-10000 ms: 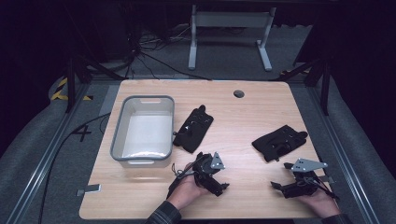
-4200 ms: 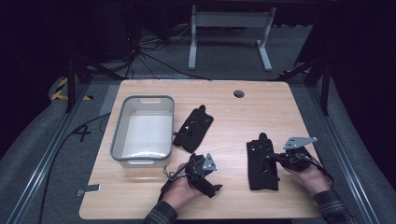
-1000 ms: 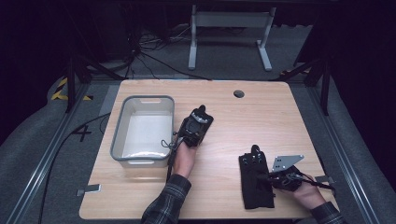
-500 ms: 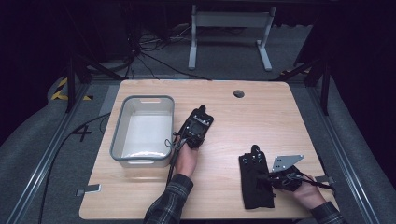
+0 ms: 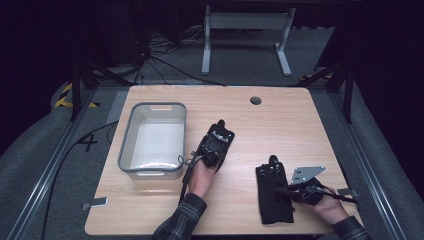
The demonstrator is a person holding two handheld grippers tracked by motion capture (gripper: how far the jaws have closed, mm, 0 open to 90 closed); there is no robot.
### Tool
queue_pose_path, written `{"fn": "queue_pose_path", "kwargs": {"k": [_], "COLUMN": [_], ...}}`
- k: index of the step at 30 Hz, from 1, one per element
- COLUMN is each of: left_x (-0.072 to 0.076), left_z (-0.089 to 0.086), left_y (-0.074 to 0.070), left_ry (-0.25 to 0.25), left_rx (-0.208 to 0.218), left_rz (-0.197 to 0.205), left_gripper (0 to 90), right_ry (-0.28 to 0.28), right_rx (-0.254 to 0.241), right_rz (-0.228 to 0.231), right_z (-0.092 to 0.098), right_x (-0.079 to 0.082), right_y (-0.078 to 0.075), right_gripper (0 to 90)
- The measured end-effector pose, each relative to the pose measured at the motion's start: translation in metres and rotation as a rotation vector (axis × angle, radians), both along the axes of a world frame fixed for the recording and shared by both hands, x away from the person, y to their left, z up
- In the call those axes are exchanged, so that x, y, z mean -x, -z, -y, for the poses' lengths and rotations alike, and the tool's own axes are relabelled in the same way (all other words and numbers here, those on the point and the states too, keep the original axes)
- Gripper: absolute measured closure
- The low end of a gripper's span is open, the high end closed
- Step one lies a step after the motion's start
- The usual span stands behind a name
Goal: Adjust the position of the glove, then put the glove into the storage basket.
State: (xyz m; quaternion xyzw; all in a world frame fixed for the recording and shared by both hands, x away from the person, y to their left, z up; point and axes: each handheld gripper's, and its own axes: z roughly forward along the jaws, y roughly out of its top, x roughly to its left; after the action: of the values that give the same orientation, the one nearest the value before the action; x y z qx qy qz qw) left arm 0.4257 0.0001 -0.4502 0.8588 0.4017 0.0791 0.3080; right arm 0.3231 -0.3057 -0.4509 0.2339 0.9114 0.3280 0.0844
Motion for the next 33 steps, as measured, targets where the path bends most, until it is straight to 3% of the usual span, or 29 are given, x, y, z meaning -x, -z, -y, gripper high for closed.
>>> {"fn": "queue_pose_path", "kwargs": {"k": [6, 12, 20, 28, 33], "left_x": [0.015, 0.027, 0.052, 0.065, 0.068], "left_z": [0.001, 0.004, 0.014, 0.020, 0.018], "left_y": [0.001, 0.001, 0.003, 0.004, 0.002], "left_ry": [0.043, 0.078, 0.165, 0.217, 0.233], "left_rx": [0.030, 0.034, 0.070, 0.102, 0.110], "left_rz": [-0.018, -0.025, -0.047, -0.073, -0.058], "left_gripper": [89.7, 89.7, 89.7, 89.7, 89.5], "right_ry": [0.001, 0.002, 0.002, 0.001, 0.002], "right_rx": [0.000, 0.000, -0.001, -0.002, -0.003], "right_rz": [0.000, -0.001, -0.002, -0.004, -0.002], "right_z": [0.000, 0.000, 0.000, 0.000, 0.000], "right_x": [0.000, 0.000, 0.000, -0.001, -0.001], "right_y": [0.000, 0.000, 0.000, 0.000, 0.000], "right_gripper": [89.9, 89.9, 89.9, 90.0, 90.0]}}
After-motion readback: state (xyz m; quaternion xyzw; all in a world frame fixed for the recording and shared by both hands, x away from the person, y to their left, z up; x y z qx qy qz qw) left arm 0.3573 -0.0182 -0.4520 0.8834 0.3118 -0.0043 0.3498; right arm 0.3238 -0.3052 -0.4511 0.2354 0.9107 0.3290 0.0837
